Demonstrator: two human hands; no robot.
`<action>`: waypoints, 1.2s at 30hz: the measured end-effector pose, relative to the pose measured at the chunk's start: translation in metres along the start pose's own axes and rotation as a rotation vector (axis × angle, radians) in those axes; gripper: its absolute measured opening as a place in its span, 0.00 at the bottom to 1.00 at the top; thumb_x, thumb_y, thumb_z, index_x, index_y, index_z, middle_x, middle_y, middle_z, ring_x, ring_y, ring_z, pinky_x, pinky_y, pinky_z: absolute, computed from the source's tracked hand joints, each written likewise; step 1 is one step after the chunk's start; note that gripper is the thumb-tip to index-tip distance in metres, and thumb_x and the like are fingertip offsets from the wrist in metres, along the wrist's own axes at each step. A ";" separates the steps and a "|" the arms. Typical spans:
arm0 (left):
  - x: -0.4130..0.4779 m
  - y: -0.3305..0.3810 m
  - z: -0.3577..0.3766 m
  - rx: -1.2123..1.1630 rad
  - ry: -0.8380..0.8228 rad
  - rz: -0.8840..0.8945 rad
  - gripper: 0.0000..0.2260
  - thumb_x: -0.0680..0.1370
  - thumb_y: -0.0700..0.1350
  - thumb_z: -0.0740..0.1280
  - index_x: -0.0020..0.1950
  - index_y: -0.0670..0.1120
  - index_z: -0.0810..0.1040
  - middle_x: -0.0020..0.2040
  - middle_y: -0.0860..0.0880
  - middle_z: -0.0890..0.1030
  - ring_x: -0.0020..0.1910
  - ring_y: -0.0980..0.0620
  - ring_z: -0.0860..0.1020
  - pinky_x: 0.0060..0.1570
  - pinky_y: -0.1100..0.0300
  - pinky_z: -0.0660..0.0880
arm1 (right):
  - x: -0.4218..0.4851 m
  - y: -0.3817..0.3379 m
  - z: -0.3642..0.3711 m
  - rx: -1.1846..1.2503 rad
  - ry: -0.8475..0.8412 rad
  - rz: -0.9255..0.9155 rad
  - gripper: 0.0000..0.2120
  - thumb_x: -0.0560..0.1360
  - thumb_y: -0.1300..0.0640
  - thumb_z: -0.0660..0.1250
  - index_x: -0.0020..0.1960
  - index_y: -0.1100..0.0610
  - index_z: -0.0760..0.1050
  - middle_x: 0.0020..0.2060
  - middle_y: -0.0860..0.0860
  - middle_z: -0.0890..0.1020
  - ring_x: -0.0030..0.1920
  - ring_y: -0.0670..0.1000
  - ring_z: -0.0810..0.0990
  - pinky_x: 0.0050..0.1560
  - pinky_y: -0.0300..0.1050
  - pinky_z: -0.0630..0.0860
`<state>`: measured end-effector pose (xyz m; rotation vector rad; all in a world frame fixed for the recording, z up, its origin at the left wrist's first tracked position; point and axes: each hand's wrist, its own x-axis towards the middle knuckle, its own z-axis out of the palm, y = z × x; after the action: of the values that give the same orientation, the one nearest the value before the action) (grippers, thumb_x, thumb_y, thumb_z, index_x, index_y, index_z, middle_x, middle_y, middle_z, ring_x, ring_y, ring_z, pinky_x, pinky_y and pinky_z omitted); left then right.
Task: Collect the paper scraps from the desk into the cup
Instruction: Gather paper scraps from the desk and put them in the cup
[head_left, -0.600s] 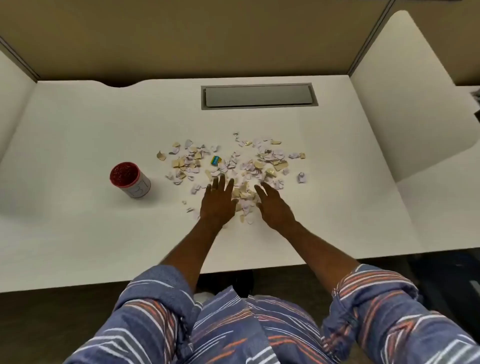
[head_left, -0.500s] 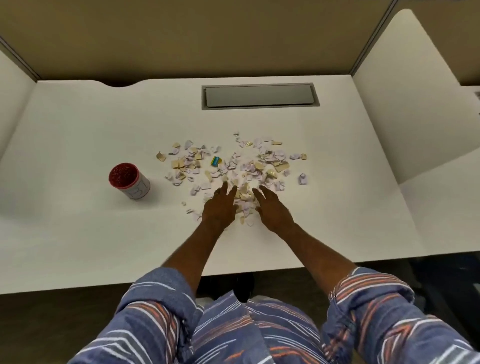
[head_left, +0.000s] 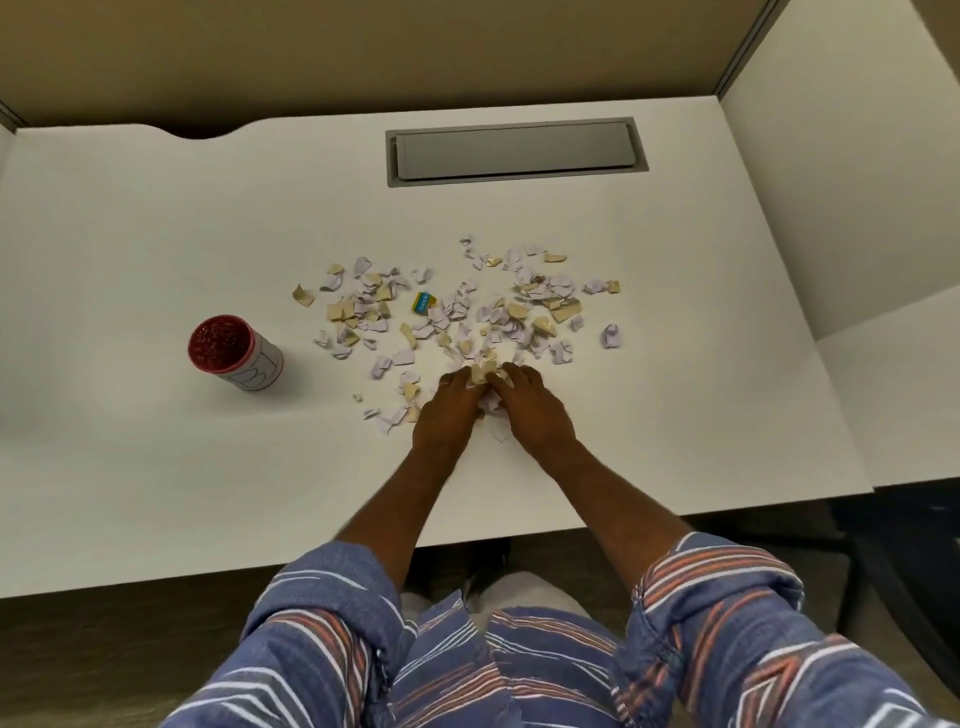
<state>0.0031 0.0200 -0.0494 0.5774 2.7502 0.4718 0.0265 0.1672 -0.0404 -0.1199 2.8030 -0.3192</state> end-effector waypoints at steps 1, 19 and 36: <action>0.000 -0.003 0.001 0.021 0.014 0.009 0.14 0.82 0.52 0.59 0.66 0.51 0.73 0.63 0.48 0.76 0.60 0.48 0.76 0.57 0.49 0.77 | 0.000 0.002 0.001 -0.012 0.001 -0.002 0.24 0.81 0.59 0.60 0.76 0.53 0.63 0.75 0.55 0.65 0.75 0.56 0.62 0.60 0.52 0.79; 0.022 -0.026 -0.027 -0.103 0.172 -0.049 0.10 0.81 0.42 0.63 0.59 0.44 0.81 0.56 0.44 0.82 0.56 0.45 0.79 0.57 0.52 0.76 | 0.022 0.007 -0.011 0.200 0.251 0.038 0.08 0.77 0.68 0.62 0.51 0.63 0.79 0.50 0.58 0.81 0.51 0.58 0.81 0.49 0.50 0.77; 0.006 -0.060 -0.103 -0.613 0.580 -0.296 0.08 0.78 0.43 0.68 0.54 0.44 0.85 0.52 0.49 0.86 0.52 0.53 0.82 0.59 0.55 0.77 | 0.071 -0.086 -0.069 0.770 0.403 0.058 0.08 0.78 0.61 0.69 0.53 0.64 0.82 0.48 0.58 0.86 0.49 0.54 0.85 0.54 0.43 0.81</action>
<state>-0.0574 -0.0558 0.0201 -0.1457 2.8694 1.5165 -0.0588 0.0897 0.0219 0.2256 2.8140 -1.5065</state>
